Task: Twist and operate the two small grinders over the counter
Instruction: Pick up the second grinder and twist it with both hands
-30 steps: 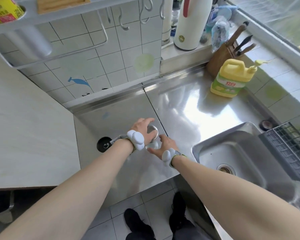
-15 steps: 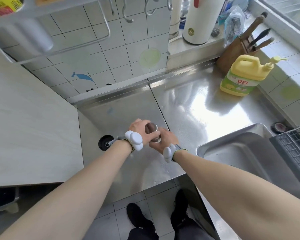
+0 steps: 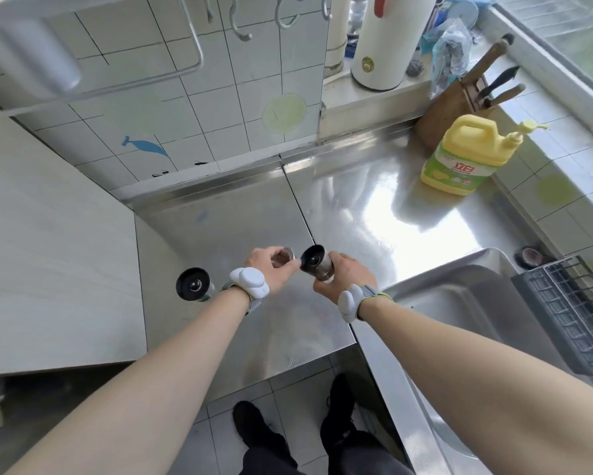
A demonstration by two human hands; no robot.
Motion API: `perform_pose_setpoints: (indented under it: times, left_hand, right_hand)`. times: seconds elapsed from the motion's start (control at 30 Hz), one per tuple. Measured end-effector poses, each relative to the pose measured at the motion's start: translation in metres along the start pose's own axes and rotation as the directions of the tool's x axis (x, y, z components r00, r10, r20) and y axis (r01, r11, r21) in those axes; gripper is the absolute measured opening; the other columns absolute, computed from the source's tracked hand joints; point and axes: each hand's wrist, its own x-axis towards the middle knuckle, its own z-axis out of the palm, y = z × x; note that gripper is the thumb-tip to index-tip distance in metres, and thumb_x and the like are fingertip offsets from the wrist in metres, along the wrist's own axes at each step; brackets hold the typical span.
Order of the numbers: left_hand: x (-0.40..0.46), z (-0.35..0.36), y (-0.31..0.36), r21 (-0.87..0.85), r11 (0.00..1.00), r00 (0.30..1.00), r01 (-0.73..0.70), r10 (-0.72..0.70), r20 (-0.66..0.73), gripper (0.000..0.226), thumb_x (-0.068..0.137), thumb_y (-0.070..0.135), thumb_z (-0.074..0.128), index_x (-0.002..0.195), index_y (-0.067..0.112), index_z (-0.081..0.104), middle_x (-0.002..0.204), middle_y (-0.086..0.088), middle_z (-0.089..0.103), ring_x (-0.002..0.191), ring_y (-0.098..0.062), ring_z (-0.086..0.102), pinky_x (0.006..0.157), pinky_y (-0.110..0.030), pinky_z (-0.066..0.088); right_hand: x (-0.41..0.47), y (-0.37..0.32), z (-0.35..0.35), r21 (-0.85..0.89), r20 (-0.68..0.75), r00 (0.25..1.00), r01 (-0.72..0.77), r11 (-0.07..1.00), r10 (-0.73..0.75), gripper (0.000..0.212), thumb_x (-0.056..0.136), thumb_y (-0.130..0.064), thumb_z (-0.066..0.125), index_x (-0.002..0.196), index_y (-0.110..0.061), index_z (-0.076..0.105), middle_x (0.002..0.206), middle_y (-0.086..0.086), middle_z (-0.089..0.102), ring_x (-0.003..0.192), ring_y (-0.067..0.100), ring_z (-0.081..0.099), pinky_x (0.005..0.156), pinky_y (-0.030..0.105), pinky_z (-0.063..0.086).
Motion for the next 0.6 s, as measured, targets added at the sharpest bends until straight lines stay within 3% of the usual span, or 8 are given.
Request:
perform_pose_setpoints:
  times: [0.1, 0.2, 0.3, 0.6]
  left_hand:
    - [0.012, 0.015, -0.025, 0.247, 0.961, 0.992, 0.125, -0.13, 0.003, 0.043, 0.075, 0.039, 0.07, 0.112, 0.021, 0.059, 0.111, -0.004, 0.044, 0.092, -0.022, 0.054, 0.089, -0.025, 0.044]
    - [0.024, 0.032, -0.049, 0.397, 0.897, 0.975, 0.197, -0.222, 0.019, 0.058, 0.066, 0.04, 0.073, 0.116, 0.017, 0.054, 0.121, -0.01, 0.046, 0.1, -0.03, 0.058, 0.092, -0.035, 0.05]
    - [0.036, 0.049, -0.066, 0.537, 0.822, 0.968, 0.191, -0.247, 0.034, 0.062, 0.061, 0.043, 0.076, 0.112, 0.015, 0.054, 0.118, -0.012, 0.052, 0.106, -0.03, 0.056, 0.089, -0.034, 0.049]
    - [0.053, 0.069, -0.071, 0.592, 0.771, 0.961, 0.237, -0.273, -0.029, 0.076, 0.06, 0.046, 0.082, 0.117, 0.01, 0.048, 0.12, -0.015, 0.049, 0.111, -0.03, 0.051, 0.09, -0.033, 0.042]
  right_hand:
    - [0.004, 0.003, 0.006, -0.012, -0.039, 0.999, 0.002, 1.0, -0.003, 0.031, 0.083, -0.048, 0.064, 0.101, -0.024, 0.053, 0.098, -0.006, 0.063, 0.084, 0.024, 0.061, 0.068, 0.035, 0.052]
    - [0.01, 0.003, 0.01, -0.006, -0.053, 0.998, 0.03, 1.0, -0.031, 0.03, 0.084, -0.051, 0.063, 0.096, -0.026, 0.053, 0.09, -0.009, 0.06, 0.079, 0.023, 0.06, 0.06, 0.031, 0.043]
    - [0.018, 0.003, 0.012, 0.016, -0.06, 0.998, 0.036, 0.999, -0.035, 0.03, 0.084, -0.053, 0.064, 0.094, -0.029, 0.05, 0.084, -0.012, 0.055, 0.077, 0.021, 0.059, 0.058, 0.029, 0.039]
    - [0.023, 0.013, 0.013, 0.003, -0.062, 0.996, 0.061, 0.998, -0.061, 0.031, 0.084, -0.051, 0.066, 0.096, -0.026, 0.052, 0.088, -0.009, 0.059, 0.079, 0.023, 0.059, 0.059, 0.03, 0.038]
